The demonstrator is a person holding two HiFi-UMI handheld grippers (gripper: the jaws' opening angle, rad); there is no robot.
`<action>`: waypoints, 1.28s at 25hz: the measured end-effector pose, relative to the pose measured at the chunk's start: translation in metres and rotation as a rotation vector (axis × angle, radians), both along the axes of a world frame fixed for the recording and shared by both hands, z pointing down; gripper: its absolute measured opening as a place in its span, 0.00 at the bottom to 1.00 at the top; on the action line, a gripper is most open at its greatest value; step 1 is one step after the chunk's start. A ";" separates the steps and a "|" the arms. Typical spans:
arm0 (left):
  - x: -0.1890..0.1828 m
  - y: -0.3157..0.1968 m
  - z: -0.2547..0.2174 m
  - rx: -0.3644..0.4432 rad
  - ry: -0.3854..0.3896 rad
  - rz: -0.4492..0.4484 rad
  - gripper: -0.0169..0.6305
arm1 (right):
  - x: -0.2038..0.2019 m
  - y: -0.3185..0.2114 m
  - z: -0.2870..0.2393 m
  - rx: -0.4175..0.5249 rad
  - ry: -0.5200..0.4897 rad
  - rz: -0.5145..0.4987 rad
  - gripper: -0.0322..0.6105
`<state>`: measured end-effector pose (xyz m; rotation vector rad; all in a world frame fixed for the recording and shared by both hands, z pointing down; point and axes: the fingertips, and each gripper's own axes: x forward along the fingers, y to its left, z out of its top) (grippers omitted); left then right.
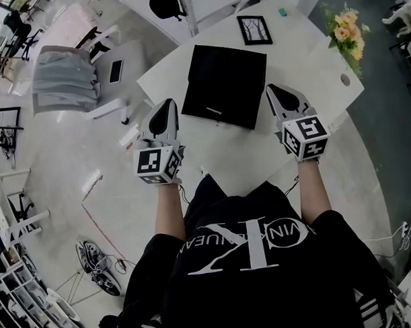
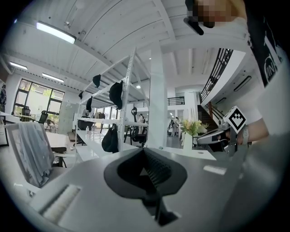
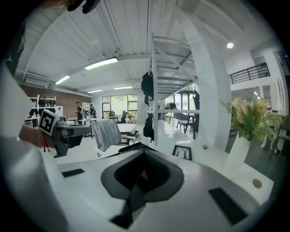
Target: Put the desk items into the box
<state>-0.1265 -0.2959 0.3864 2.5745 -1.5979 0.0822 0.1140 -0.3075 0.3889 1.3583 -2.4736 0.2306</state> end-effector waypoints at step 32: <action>-0.014 0.012 -0.034 0.094 -0.004 -0.052 0.04 | 0.002 0.009 -0.037 0.154 -0.037 0.014 0.07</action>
